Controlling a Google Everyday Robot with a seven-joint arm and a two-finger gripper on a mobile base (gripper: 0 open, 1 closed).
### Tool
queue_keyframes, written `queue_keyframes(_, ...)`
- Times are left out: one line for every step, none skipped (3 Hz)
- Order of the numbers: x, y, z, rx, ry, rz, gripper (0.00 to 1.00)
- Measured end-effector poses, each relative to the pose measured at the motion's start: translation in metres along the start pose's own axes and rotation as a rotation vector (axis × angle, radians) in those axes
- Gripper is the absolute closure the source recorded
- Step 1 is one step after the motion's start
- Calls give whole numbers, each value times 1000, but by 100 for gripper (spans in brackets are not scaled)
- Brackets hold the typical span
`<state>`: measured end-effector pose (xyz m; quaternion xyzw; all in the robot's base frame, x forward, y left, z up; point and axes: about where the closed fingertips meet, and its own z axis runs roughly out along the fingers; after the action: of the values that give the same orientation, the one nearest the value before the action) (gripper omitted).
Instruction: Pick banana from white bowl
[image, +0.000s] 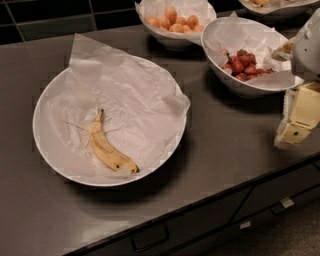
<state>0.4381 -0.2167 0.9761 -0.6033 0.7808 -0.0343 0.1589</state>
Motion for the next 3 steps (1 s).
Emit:
queue_keyframes(-1, 0, 0, 3, -1, -1, 0)
queue_keyframes(-33, 3, 5, 4, -30, -56, 0)
queue_keyframes(-81, 17, 12, -11, -80, -144, 0)
